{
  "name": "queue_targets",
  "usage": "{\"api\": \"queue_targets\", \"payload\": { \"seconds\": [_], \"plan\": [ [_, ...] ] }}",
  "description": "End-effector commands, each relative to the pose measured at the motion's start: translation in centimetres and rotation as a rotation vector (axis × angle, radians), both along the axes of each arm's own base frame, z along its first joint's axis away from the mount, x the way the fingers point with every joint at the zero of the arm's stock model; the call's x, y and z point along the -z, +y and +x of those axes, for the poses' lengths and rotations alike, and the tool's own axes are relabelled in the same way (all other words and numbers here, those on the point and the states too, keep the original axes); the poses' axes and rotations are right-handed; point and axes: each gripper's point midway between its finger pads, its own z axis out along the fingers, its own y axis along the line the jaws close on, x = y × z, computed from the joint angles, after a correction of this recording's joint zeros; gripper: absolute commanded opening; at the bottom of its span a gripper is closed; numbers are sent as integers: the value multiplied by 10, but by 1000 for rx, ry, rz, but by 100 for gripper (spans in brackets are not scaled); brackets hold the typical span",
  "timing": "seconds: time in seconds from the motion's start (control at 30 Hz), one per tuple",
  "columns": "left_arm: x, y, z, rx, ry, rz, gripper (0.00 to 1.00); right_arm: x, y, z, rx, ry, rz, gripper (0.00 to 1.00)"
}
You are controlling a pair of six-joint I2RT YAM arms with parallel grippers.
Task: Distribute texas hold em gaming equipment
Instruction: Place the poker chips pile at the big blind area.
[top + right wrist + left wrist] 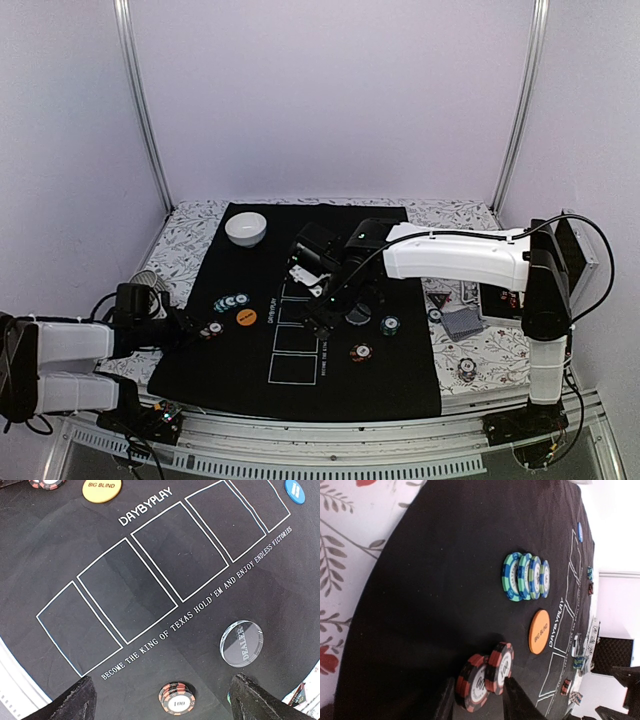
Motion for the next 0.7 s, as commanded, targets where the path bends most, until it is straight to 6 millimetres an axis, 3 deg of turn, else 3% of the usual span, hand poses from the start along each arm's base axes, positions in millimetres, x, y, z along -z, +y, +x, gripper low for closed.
{"api": "queue_targets", "payload": {
  "seconds": [0.0,0.13,0.4,0.5,0.57,0.67],
  "plan": [
    [16,15,-13,-71,77,53,36,-17,-4,4,4,-30,17,95],
    [5,25,-8,-111,47,98,46,-18,-4,5,3,-33,15,95],
    [-44,45,10,-143,-98,246,83,-31,-17,16,56,-82,-1,99],
    [-75,44,21,-132,-197,296,96,-45,-47,30,153,-79,-1,99],
    [-95,38,26,-104,-259,353,98,-58,-75,33,227,-42,28,99],
    [-119,28,34,-65,-322,463,98,-53,-132,27,378,63,5,99]
  ]
}}
